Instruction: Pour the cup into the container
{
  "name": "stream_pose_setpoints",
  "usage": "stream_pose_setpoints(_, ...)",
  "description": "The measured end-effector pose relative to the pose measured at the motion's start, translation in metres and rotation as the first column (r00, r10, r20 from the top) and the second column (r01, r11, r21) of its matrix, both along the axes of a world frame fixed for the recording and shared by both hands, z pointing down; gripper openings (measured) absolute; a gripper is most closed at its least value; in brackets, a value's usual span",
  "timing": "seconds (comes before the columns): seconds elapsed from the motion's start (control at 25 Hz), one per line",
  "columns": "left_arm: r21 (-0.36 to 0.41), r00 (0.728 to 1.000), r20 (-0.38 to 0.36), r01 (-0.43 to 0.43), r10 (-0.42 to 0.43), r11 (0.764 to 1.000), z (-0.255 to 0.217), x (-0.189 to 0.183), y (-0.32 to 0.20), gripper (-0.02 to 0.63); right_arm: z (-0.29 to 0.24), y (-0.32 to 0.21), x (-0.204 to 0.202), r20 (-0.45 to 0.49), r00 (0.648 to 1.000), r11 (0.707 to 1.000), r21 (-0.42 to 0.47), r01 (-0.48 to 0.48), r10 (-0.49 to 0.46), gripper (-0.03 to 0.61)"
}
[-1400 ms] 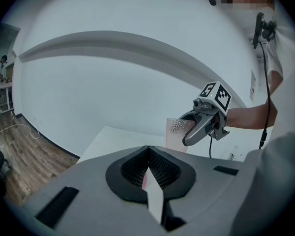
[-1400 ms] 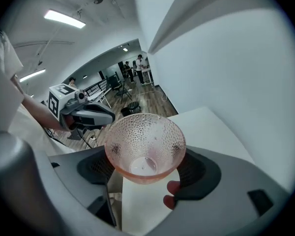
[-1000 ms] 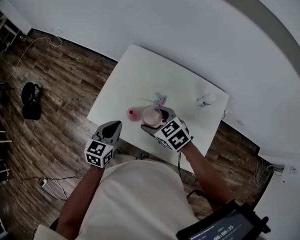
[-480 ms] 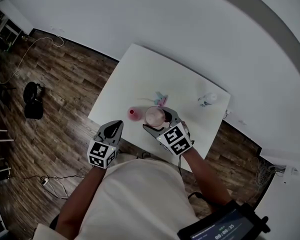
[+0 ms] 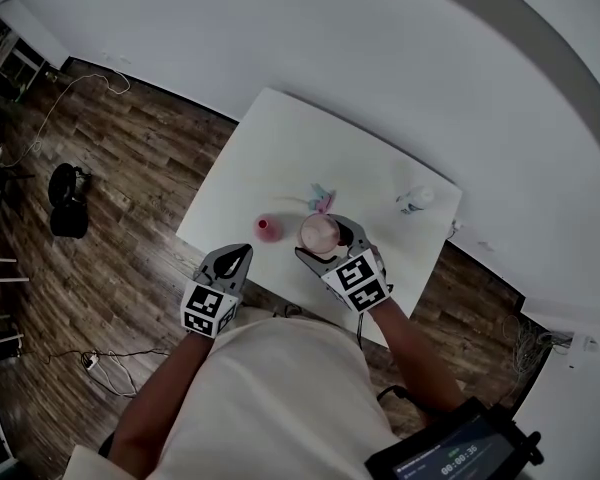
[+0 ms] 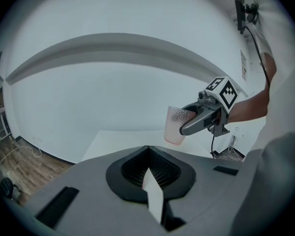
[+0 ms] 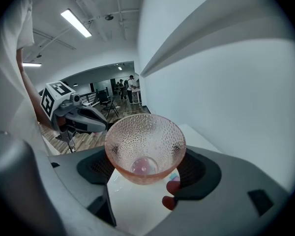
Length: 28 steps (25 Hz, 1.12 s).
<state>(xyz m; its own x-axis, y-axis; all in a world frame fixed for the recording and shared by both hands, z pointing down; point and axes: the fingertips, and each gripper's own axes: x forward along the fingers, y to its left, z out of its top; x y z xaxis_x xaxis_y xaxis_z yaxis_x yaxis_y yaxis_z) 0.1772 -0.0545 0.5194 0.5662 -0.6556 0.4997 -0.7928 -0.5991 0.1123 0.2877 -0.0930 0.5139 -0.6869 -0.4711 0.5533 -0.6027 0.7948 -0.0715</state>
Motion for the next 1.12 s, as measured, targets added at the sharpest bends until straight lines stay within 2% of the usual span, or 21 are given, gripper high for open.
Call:
stream_pose_setpoints(0.6, -0.034, 0.994, 0.058, -0.09, 0.091, 0.995, 0.017, 0.021, 0.016, 0.009, 0.029, 0.012, 0.018, -0.049, 0.998, 0.999, -0.017, -0.027, 0.027, 0.373)
stream_pose_setpoints(0.76, -0.009, 0.992, 0.061, -0.106, 0.106, 0.994, 0.017, 0.026, 0.014, 0.009, 0.039, 0.012, 0.023, -0.073, 0.997, 0.999, -0.016, -0.032, 0.031, 0.373)
stream_pose_setpoints(1.0, -0.037, 0.988, 0.087, -0.128, 0.13, 0.991, 0.027, 0.029, 0.013, 0.009, 0.052, 0.011, 0.023, -0.086, 0.996, 0.999, -0.023, -0.03, 0.028, 0.373)
stream_pose_setpoints(1.12, -0.026, 0.986, 0.094, -0.137, 0.138, 0.99, 0.029, 0.032, 0.006, 0.009, 0.059, 0.008, 0.025, -0.098, 0.995, 0.999, -0.03, -0.032, 0.029, 0.373)
